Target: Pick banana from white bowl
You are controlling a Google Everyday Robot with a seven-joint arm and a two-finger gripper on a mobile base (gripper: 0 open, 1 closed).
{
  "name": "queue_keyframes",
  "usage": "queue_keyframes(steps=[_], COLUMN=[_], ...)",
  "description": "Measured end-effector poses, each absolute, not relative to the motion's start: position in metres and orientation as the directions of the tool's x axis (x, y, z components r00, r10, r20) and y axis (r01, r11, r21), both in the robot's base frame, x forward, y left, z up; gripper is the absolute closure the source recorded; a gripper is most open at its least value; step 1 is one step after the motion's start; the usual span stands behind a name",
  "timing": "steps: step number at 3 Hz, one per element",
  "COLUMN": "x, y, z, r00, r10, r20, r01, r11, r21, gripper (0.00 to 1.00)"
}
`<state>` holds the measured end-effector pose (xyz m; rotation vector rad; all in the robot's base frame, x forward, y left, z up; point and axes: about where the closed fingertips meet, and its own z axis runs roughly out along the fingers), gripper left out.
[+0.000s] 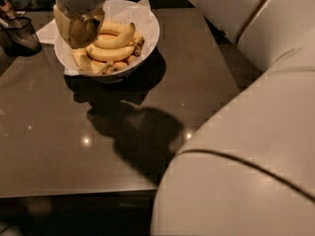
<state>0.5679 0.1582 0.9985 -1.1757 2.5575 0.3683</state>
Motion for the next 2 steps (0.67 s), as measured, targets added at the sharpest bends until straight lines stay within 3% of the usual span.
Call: queue_keyframes(steps=[2], x=[0.539], y=[0.169], z=[0.994], r00=[-0.654], r10=[-0.652], r20=[-0.383], r01=[-0.751], r11=[0.619], r21=[0.228], gripper=[1.0])
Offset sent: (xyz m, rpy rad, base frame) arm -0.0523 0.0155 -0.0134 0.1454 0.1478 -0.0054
